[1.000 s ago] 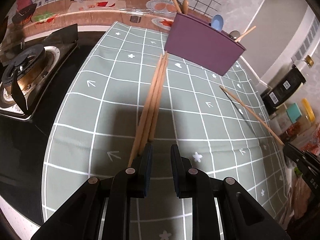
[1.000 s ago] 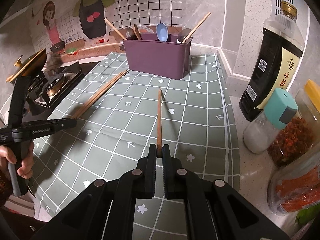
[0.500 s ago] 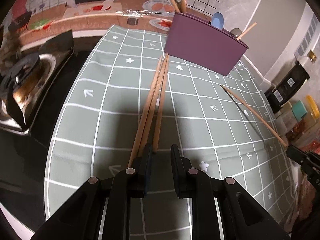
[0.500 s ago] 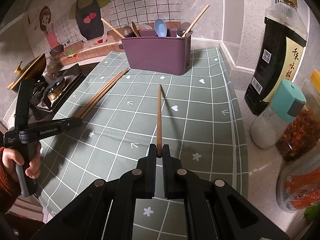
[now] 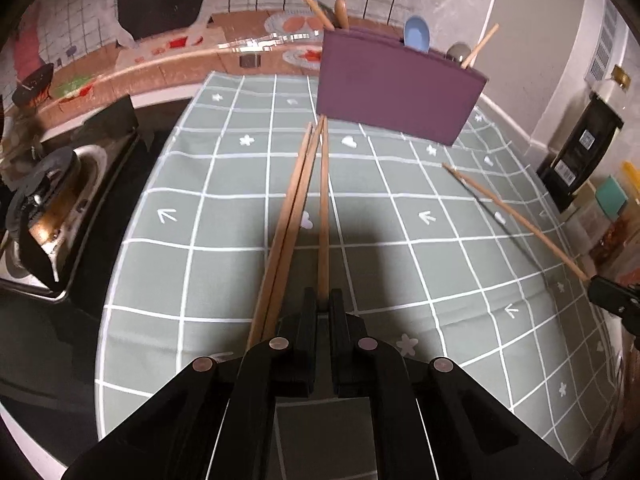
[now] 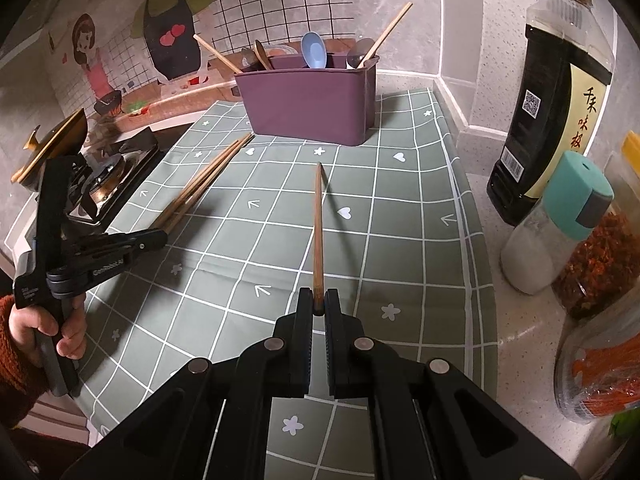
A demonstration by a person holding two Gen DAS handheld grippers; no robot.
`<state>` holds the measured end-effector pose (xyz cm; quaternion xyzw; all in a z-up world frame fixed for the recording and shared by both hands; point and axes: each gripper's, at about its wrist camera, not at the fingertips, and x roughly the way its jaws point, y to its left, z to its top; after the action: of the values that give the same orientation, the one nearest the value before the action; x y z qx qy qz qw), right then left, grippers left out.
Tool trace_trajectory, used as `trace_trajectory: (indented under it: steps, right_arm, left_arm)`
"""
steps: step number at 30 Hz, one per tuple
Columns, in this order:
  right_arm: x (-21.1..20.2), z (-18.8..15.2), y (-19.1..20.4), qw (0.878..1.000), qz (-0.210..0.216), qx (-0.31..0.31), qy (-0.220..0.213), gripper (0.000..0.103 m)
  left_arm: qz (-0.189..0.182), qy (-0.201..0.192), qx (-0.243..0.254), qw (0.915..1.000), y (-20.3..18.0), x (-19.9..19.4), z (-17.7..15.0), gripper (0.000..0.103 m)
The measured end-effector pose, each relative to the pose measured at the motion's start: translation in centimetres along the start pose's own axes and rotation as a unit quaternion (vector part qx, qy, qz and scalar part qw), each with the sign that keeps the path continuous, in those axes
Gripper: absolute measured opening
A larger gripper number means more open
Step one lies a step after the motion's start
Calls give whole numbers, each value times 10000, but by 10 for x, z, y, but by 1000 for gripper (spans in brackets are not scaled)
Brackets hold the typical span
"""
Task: Organize utensils
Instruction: 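Close the left tool on a wooden chopstick on the mat, then lift both chopsticks and carry them over the purple holder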
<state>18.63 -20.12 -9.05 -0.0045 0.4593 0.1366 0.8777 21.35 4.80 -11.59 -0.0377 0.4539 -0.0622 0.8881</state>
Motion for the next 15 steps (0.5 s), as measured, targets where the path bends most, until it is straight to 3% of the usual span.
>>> trace_trajectory:
  steps: [9,15]
  right_arm:
    - [-4,2,1,9999,15,-53,-91,5]
    - [-26,20,2,9990,-150,-161,-393,5]
  left_arm:
    - [20,-481,76,9988,2,-51,0,5]
    - [19,-957,393,9946,-10,-99,25,5]
